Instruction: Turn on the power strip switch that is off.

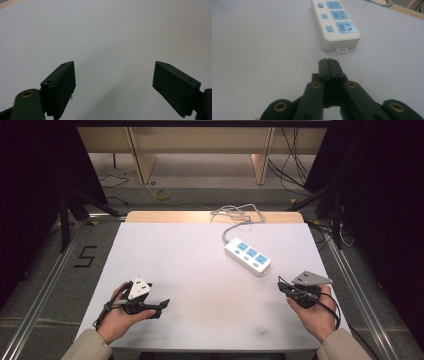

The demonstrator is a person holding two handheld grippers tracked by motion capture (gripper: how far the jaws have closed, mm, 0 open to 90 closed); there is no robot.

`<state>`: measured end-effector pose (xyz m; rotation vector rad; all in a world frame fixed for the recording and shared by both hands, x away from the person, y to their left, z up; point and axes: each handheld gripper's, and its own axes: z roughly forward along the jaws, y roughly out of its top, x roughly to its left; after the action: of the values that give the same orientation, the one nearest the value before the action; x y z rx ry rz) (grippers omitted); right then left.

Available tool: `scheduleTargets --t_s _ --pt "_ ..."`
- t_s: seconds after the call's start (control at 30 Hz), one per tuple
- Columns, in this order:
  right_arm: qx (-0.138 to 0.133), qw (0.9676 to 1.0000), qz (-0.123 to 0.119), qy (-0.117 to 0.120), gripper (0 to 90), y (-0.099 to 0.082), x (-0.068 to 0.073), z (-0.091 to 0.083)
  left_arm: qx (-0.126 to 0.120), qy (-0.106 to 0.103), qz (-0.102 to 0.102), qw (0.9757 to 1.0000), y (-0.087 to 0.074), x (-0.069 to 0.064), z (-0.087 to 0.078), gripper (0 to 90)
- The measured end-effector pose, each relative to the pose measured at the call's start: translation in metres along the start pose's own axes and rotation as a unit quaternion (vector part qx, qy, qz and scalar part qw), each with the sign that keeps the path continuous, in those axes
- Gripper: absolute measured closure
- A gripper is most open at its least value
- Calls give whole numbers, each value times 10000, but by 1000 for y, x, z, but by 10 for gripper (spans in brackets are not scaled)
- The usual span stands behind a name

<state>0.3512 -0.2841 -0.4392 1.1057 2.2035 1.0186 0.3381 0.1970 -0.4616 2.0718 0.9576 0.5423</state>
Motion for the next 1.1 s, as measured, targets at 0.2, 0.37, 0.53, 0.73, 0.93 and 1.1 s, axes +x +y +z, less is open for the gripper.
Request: scheduleTargets --t_s 0.2,0.37,0.53,0.73,0.93,1.1 --pt "31 10000 -12 -16 900 7 -2 3 -8 -7 -22 10000 0 -1 1 187" --pt "23 10000 -12 -66 900 14 -5 7 -7 -23 -20 10000 0 -1 1 188" --pt "101 9999 -87 -93 900 22 -7 13 -10 -17 -27 10000 0 -1 1 189" --pt "137 9998 -108 -97 900 32 -11 19 -8 -25 -21 10000 0 -1 1 189" --pt "144 9997 -168 -129 900 43 -16 25 -15 -17 -22 10000 1 -1 1 191" --pt "138 9997 -88 -157 900 54 -22 34 -12 -31 -26 10000 0 -1 1 191"
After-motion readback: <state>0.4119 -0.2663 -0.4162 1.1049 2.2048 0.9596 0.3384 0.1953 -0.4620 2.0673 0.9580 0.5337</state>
